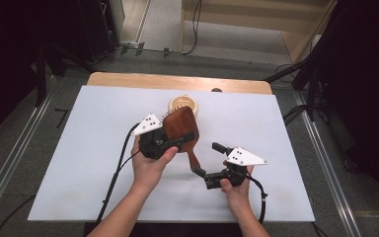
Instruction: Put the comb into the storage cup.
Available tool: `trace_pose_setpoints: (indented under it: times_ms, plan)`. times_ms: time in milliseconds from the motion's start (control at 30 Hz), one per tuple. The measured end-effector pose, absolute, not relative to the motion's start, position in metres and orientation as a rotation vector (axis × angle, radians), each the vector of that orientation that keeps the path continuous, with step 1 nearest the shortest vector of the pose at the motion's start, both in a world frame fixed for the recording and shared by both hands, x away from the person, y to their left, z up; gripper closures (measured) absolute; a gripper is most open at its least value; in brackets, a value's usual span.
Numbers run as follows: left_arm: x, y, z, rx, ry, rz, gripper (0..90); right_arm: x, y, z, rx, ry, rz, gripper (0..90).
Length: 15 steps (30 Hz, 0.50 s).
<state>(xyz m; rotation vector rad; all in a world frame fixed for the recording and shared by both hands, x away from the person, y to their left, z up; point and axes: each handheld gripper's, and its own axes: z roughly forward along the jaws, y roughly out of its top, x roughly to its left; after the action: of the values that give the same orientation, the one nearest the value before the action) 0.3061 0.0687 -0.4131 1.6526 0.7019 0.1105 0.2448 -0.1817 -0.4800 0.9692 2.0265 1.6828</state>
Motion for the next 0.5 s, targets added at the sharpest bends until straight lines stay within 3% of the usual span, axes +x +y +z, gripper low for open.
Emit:
trace_pose_setpoints:
  times_ms: [500]
  plan:
    - [0.316,0.081,-0.402,1.635,0.718,0.144,58.8,0.232,-0.229,-0.492,0.988,1.959,1.615,0.0]
